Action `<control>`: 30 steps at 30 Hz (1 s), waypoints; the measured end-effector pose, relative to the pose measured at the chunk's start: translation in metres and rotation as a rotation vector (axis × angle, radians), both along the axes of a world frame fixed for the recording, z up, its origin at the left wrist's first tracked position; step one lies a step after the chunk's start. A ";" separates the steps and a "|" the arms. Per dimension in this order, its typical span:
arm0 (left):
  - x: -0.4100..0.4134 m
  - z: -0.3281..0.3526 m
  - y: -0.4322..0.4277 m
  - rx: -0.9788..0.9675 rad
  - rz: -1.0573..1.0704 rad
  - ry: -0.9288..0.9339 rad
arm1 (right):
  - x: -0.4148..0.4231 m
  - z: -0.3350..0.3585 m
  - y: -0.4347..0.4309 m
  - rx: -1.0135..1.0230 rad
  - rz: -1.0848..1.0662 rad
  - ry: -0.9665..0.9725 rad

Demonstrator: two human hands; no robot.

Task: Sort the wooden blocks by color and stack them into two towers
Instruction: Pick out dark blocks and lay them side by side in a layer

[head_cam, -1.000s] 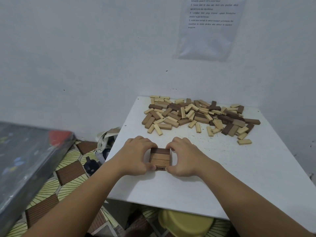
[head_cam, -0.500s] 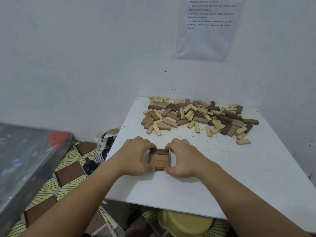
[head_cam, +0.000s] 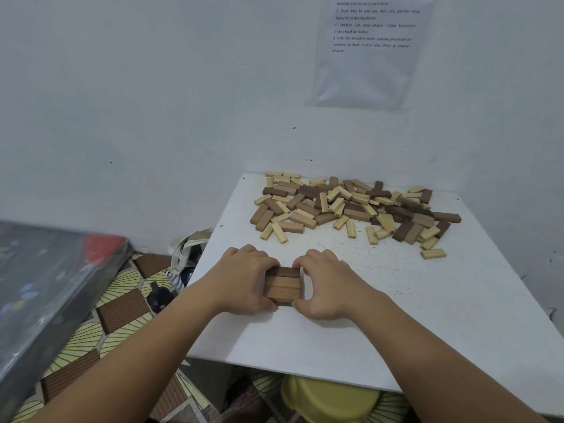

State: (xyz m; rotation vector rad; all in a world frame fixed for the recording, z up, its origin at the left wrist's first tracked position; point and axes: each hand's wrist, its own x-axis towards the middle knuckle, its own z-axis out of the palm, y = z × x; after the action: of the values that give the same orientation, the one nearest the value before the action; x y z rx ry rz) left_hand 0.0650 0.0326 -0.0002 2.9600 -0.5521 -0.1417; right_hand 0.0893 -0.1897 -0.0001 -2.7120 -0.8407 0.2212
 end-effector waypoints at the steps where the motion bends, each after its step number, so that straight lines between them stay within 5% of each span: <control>1: 0.000 0.000 0.000 0.001 0.001 0.002 | 0.000 0.000 0.000 -0.003 0.000 -0.004; 30: 0.005 0.005 -0.004 0.058 0.001 0.037 | -0.004 -0.001 0.010 -0.114 -0.034 -0.018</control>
State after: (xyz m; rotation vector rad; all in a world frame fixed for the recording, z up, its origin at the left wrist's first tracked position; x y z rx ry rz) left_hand 0.0699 0.0289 0.0048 3.0073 -0.5505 -0.2157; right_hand 0.0855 -0.1796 -0.0015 -2.8362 -0.8093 0.2451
